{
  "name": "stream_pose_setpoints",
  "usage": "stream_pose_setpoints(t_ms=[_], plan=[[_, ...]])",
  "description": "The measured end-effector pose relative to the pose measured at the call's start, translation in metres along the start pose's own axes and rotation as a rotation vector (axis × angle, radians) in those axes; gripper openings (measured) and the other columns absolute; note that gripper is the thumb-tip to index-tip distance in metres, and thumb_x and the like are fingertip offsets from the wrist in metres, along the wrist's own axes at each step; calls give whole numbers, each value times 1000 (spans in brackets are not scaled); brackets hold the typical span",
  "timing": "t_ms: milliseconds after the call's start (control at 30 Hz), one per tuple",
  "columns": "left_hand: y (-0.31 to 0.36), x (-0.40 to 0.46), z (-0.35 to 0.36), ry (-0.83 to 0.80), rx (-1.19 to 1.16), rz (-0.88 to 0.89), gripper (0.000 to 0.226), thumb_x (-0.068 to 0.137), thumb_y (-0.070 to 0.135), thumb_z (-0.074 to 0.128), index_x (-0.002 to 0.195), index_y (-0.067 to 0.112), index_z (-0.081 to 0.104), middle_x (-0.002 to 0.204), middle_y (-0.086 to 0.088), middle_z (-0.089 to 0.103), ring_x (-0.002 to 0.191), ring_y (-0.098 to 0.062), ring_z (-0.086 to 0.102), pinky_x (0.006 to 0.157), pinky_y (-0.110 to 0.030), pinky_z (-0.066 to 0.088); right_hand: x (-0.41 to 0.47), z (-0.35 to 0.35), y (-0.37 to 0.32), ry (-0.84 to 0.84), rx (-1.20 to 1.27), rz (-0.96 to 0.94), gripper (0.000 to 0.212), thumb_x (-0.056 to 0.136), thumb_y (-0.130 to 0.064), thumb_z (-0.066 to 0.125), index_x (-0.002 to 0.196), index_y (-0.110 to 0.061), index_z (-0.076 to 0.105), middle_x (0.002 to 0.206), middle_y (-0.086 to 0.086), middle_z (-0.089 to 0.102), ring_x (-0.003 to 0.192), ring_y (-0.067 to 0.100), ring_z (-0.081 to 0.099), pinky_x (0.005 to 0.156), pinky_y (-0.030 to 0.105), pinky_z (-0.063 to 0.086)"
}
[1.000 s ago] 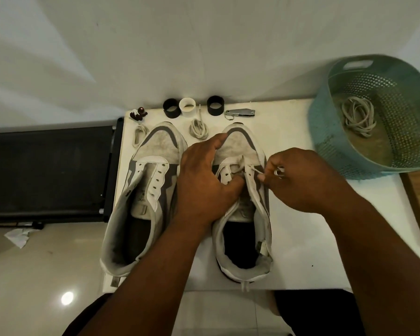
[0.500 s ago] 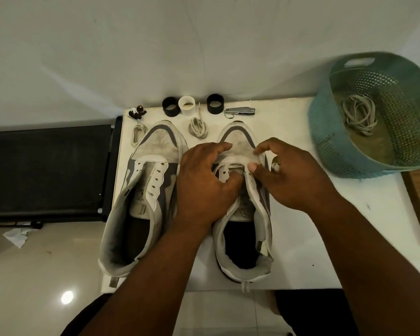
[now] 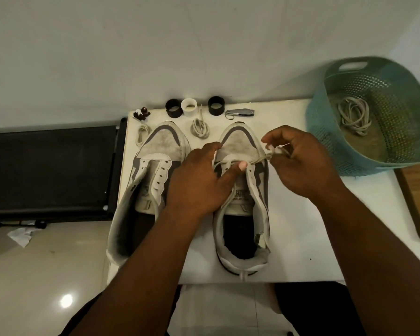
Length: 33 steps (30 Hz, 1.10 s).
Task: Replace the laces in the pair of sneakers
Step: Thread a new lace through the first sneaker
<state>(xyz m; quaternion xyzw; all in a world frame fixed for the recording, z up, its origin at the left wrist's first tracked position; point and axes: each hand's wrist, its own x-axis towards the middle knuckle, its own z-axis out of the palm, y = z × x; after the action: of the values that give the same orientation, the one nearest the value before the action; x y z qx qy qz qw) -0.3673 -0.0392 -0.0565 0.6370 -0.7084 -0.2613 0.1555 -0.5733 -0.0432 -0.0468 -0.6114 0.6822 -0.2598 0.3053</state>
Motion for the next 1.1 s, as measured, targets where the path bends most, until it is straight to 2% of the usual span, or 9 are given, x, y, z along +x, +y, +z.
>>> stream_pose_setpoints(t_ms=[167, 267, 433, 600, 700, 800, 867, 1000, 1100], plan=[[12, -6, -56, -194, 93, -10, 48, 89, 66, 64, 130, 39, 62, 107, 12, 72, 102, -11, 67, 83, -31, 51, -7, -9, -5, 79, 30, -95, 9, 98, -28, 66, 105, -30, 71, 94, -17, 72, 83, 3, 68, 73, 20, 51], [27, -14, -87, -227, -235, 85, 18, 94, 42, 71, 111, 35, 70, 73, -1, 71, 67, -12, 67, 66, -33, 53, -17, -14, -15, 110, 75, -122, 12, 98, -30, 65, 102, -30, 77, 86, -26, 69, 74, -3, 68, 68, 11, 48], [49, -24, -122, -252, -787, 46, 13, 101, 18, 63, 101, 22, 76, 83, -3, 72, 67, -15, 65, 62, -23, 51, -21, -30, -36, 126, 167, -44, 22, 100, -32, 63, 96, -17, 78, 75, 1, 72, 62, 16, 63, 66, 33, 53], [59, -23, -162, -363, -1113, 79, 33, 91, 12, 51, 105, 16, 80, 105, -12, 75, 84, -25, 72, 78, -40, 60, -19, -57, -71, 43, 605, 72, 8, 99, -12, 62, 103, -17, 68, 73, 5, 64, 58, 14, 61, 61, 33, 49], [65, -26, -174, -451, -1270, 141, 49, 83, 7, 39, 112, 11, 78, 110, -13, 75, 95, -30, 73, 77, -38, 62, -18, -67, -83, -105, 520, 71, 22, 96, 0, 58, 108, -15, 69, 85, 14, 69, 64, 19, 64, 57, 29, 47], [68, -28, -165, -333, -1159, 205, 51, 84, -9, 41, 113, 14, 77, 104, -9, 76, 95, -28, 74, 82, -35, 62, -14, -62, -82, -195, 427, 87, 34, 92, 10, 50, 107, -14, 68, 90, 12, 74, 70, 20, 69, 57, 27, 51], [69, -29, -154, -169, -933, 273, 44, 89, -16, 56, 111, 17, 76, 98, -2, 78, 95, -21, 75, 83, -32, 60, -9, -53, -70, -93, 288, 50, 41, 89, 8, 48, 106, -23, 67, 92, 1, 75, 79, 19, 73, 69, 32, 58], [70, -32, -148, 22, -734, 288, 25, 86, -1, 77, 101, 19, 78, 85, 2, 80, 81, -14, 76, 76, -28, 61, -13, -39, -34, 247, -65, 87, 25, 92, -12, 62, 110, -27, 70, 94, -8, 71, 83, 8, 65, 75, 22, 46], [66, -30, -144, 115, -512, 290, 16, 86, 9, 82, 98, 21, 82, 80, 10, 79, 73, -10, 76, 69, -25, 61, -21, -19, 2, 176, -190, 203, 21, 90, -13, 66, 109, -18, 74, 107, 3, 72, 94, 22, 67, 85, 26, 48]])
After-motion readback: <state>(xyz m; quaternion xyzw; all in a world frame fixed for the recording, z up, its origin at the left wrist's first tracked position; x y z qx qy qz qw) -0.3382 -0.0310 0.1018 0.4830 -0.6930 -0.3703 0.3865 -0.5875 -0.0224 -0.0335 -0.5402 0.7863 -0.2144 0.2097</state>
